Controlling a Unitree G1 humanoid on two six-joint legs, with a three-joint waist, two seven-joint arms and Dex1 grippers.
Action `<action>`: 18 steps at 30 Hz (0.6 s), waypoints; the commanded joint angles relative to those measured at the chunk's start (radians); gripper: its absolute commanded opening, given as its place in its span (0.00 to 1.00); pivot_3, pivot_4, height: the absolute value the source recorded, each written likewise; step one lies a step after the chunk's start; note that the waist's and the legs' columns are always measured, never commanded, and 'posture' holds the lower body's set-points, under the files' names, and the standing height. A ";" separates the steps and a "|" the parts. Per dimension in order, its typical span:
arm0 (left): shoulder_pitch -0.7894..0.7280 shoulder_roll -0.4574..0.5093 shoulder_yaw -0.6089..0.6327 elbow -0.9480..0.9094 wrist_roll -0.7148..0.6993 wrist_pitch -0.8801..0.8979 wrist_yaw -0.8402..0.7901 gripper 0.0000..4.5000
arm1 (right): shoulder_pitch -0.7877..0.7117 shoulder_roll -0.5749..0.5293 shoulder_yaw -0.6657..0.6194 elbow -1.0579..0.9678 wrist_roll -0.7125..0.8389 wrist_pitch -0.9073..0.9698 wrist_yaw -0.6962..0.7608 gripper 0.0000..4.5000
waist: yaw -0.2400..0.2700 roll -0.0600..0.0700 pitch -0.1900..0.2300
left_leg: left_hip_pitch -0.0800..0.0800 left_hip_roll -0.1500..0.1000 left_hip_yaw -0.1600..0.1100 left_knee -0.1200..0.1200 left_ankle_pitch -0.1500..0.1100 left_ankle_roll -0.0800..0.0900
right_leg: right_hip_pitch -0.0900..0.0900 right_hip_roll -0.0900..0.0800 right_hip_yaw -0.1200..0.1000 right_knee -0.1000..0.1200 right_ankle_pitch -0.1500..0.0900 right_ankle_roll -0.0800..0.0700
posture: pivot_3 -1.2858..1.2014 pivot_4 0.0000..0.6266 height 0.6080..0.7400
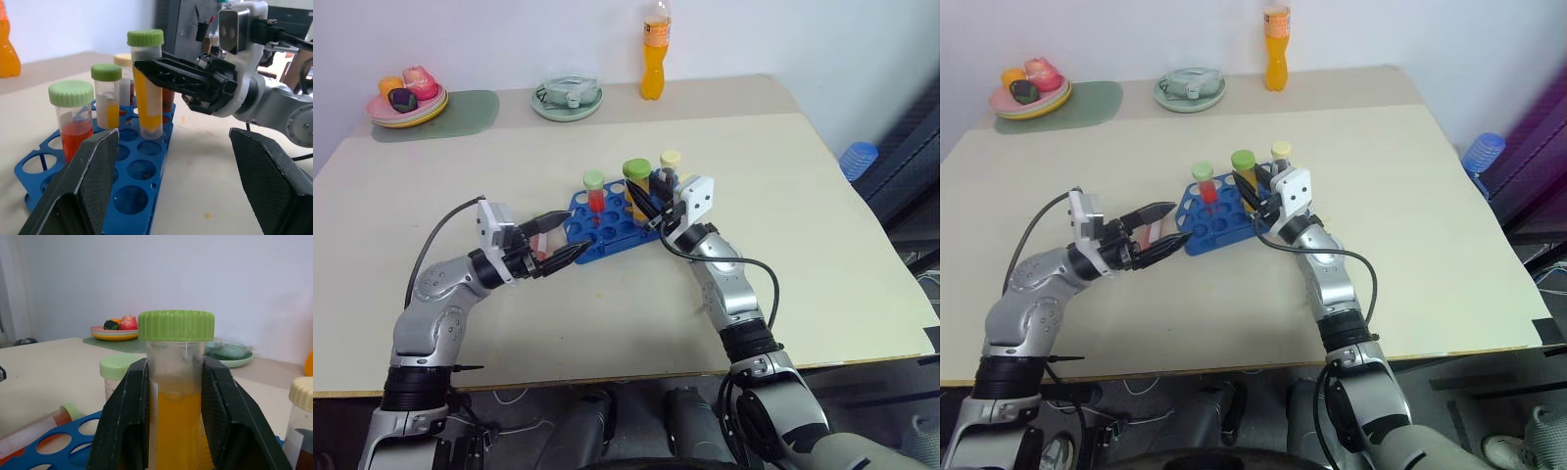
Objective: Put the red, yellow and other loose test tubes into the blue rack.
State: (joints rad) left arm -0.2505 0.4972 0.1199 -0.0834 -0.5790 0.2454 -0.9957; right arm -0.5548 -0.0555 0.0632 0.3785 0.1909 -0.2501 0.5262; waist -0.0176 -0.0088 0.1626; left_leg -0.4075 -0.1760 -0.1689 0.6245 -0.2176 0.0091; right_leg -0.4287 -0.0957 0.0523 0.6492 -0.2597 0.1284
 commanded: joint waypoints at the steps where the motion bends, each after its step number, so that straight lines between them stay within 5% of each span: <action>1: -0.013 0.004 0.003 -0.038 -0.007 0.003 0.007 0.82 | 0.001 -0.002 -0.019 -0.017 0.009 -0.020 -0.002 0.18 | 0.001 0.000 0.000 | 0.000 0.000 0.000 0.000 0.000 0.000 | 0.000 0.000 0.000 0.000 0.000 0.000 | 0.52 0.24 1.00; 18: 0.017 0.012 0.018 -0.036 -0.010 -0.004 -0.012 0.82 | 0.049 -0.002 -0.021 -0.046 0.004 -0.022 -0.013 0.18 | 0.001 0.000 0.000 | 0.001 0.000 0.000 0.000 0.000 0.000 | 0.001 0.000 0.000 0.000 0.000 0.000 | 0.52 0.24 1.00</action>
State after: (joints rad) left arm -0.2361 0.4988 0.1204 -0.0929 -0.5791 0.2552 -1.0009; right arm -0.5152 -0.0580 0.0484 0.3570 0.1917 -0.2701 0.5195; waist -0.0163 -0.0087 0.1625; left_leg -0.4066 -0.1760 -0.1689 0.6240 -0.2177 0.0091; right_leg -0.4281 -0.0957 0.0525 0.6492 -0.2597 0.1283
